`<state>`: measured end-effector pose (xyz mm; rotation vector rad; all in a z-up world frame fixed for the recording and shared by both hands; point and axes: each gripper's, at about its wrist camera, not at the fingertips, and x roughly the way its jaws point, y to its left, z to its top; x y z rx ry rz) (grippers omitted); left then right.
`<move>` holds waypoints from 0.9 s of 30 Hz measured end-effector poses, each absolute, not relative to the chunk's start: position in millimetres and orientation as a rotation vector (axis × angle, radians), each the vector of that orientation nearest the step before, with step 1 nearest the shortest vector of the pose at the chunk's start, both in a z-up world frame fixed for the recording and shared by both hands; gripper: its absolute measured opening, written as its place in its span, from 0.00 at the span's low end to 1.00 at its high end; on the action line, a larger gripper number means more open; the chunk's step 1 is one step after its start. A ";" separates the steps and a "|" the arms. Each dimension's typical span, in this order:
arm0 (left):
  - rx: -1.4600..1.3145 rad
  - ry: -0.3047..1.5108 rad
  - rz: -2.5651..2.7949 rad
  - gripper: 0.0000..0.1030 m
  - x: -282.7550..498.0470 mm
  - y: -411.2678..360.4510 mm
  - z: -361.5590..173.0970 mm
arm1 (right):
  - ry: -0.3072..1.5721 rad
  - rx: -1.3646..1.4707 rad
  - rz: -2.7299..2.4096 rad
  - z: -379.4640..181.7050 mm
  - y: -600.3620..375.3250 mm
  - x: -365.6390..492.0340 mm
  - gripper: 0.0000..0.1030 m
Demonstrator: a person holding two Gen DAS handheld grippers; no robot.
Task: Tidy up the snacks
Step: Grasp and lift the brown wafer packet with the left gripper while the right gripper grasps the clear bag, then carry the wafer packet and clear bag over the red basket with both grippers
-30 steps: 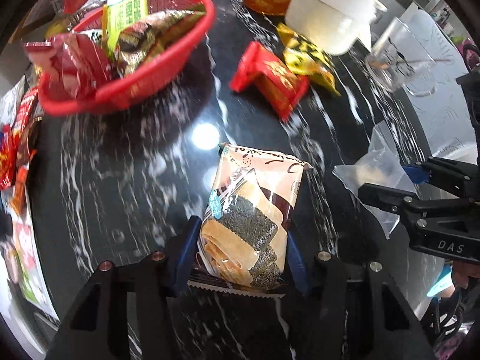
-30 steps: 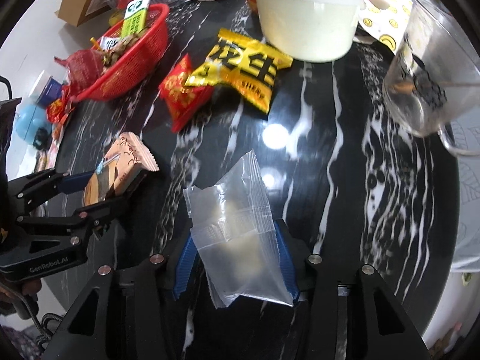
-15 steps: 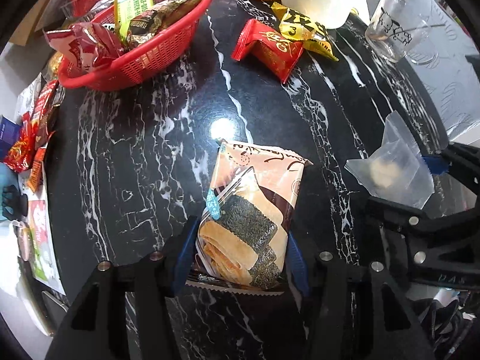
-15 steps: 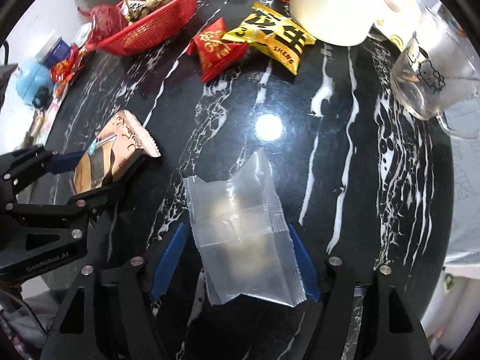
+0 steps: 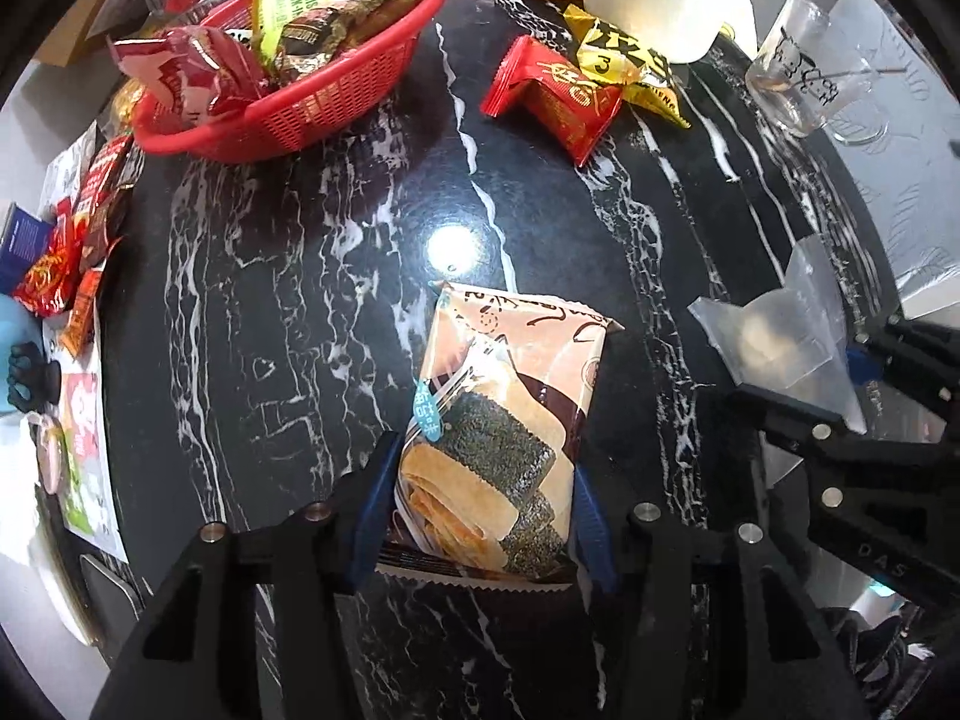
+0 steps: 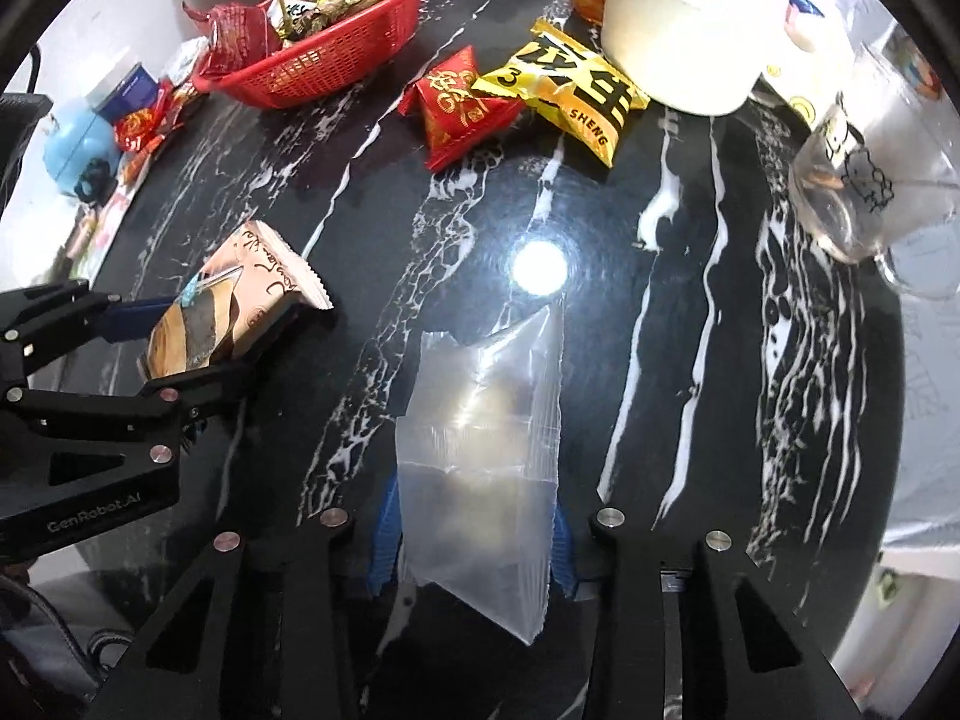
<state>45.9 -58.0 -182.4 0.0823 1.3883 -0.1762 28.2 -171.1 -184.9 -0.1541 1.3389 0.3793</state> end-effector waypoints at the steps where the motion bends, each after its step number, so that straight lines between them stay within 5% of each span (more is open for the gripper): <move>1: 0.071 1.391 -0.182 0.51 45.2 -56.5 -180.8 | 1.344 -0.144 0.383 -183.3 -175.0 30.5 0.38; 27: 0.022 1.240 -0.180 0.51 31.6 -30.5 -98.4 | 1.252 -0.084 0.497 -117.5 -181.4 38.7 0.38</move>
